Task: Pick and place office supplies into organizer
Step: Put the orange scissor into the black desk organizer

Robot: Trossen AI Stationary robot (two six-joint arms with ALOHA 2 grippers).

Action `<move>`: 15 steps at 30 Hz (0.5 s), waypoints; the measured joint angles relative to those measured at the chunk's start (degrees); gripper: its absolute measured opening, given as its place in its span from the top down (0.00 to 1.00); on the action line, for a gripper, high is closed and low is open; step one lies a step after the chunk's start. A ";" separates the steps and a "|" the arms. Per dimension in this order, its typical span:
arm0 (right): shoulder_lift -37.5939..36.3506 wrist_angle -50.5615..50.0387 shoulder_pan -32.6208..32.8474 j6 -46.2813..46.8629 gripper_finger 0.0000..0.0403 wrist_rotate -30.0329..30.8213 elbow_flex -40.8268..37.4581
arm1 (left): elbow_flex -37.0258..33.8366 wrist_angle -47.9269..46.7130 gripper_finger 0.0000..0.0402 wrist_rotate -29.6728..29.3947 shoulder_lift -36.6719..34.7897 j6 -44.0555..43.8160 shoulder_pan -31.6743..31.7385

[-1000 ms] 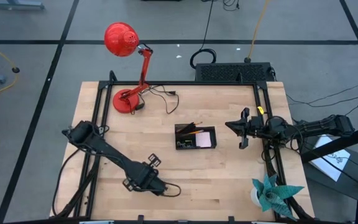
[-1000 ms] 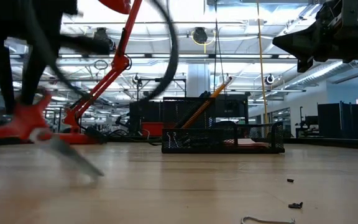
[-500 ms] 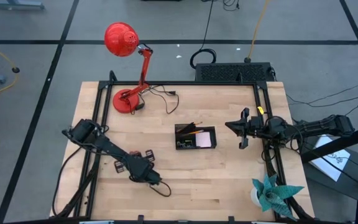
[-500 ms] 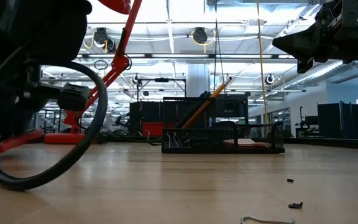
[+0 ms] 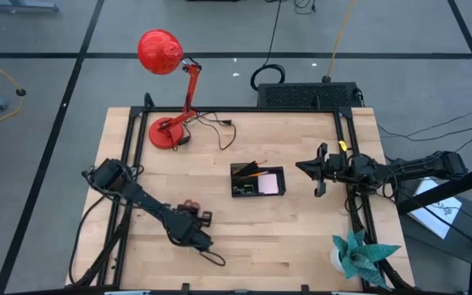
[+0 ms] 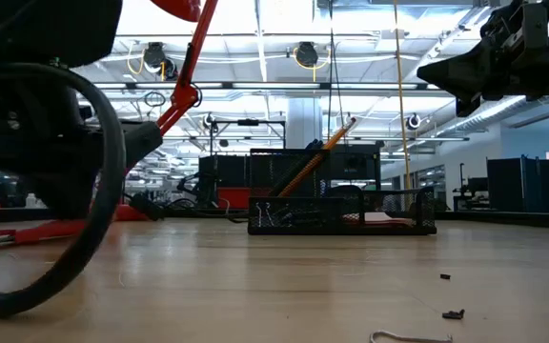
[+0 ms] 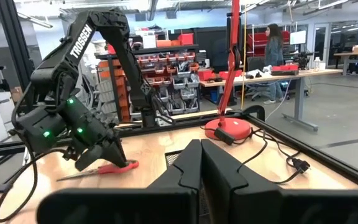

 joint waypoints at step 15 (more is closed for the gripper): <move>0.08 0.00 -0.01 0.37 0.99 0.02 0.00 | 0.15 5.26 0.73 -2.87 0.04 -1.11 -1.78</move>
